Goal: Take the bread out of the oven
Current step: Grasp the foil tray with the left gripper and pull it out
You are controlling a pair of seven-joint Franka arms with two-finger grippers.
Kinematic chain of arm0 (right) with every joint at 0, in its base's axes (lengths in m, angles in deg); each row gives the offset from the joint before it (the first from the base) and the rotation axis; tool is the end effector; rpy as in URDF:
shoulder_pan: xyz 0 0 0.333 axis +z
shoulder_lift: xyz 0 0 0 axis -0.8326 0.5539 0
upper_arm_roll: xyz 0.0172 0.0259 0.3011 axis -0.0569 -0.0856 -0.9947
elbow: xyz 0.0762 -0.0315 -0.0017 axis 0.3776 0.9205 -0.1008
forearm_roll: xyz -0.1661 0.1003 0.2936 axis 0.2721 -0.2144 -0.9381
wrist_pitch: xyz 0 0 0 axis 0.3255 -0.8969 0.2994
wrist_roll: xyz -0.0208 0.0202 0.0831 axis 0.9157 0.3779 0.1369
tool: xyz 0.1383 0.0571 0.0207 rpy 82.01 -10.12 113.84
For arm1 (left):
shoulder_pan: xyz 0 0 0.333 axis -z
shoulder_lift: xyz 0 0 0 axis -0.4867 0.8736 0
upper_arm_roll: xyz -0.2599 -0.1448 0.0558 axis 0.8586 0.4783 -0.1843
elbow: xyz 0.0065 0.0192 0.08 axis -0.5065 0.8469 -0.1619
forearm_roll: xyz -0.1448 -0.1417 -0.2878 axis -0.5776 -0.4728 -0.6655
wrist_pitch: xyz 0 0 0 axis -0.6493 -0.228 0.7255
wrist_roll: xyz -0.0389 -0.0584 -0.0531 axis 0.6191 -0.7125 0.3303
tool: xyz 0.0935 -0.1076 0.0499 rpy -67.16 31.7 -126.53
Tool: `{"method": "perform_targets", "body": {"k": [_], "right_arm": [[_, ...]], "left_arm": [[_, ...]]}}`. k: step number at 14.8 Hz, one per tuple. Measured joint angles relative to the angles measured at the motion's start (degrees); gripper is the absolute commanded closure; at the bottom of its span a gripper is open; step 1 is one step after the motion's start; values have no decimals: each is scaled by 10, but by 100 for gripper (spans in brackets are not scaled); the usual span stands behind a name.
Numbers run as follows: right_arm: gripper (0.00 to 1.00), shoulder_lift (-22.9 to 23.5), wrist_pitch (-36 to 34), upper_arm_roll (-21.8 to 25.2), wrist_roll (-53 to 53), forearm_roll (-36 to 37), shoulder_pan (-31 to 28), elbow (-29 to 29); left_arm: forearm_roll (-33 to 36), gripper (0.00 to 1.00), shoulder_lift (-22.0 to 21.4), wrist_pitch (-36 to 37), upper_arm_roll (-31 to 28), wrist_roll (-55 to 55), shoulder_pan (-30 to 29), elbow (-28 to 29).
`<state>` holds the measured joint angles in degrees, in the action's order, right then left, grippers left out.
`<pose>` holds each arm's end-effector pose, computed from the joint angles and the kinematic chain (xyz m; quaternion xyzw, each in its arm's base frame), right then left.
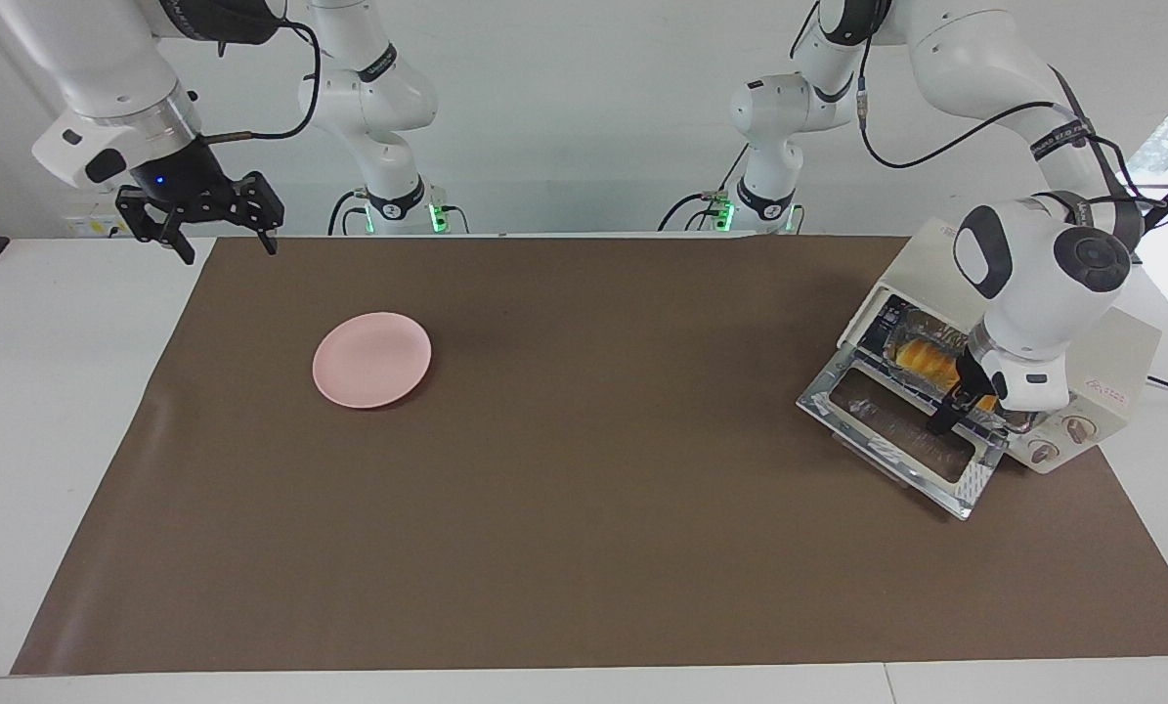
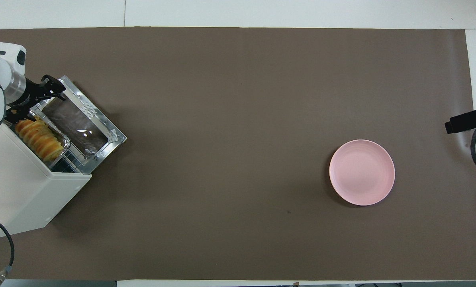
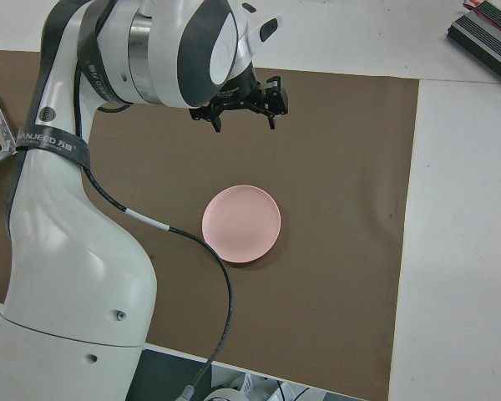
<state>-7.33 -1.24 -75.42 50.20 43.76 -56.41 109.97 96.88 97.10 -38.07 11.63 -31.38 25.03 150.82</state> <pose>0.4970 -0.0319 0.5792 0.9971 0.0750 -0.0134 0.0053 0.5995 0.0359 0.3721 -0.9494 -0.3087 -0.0075 0.0575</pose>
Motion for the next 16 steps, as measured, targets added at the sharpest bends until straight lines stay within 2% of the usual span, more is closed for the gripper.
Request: {"method": "perform_targets", "body": {"k": [2, 3, 4, 5, 7, 10, 11, 13, 16], "right_arm": [[0, 0, 0, 0, 0, 0, 0, 0], [0, 0, 0, 0, 0, 0, 0, 0], [0, 0, 0, 0, 0, 0, 0, 0], [0, 0, 0, 0, 0, 0, 0, 0], [0, 0, 0, 0, 0, 0, 0, 0], [0, 0, 0, 0, 0, 0, 0, 0], [0, 0, 0, 0, 0, 0, 0, 0], [0, 0, 0, 0, 0, 0, 0, 0], [0, 0, 0, 0, 0, 0, 0, 0]], "left_arm": [[0, 0, -2, -9, 0, -5, 0, 10], [0, 7, -2, -13, 0, -7, 0, 15], [0, 20, -2, -16, 0, -10, 0, 19], [0, 25, -2, -19, 0, -16, 0, 22], [0, 27, -3, -25, 0, -27, 0, 29], [4, 37, -4, -41, 0, -28, 0, 50], [13, 49, -5, -43, 0, -28, 0, 56], [24, 99, -10, -43, 0, -28, 0, 63], [43, 100, -15, -43, 1, -23, 1, 64]]}}
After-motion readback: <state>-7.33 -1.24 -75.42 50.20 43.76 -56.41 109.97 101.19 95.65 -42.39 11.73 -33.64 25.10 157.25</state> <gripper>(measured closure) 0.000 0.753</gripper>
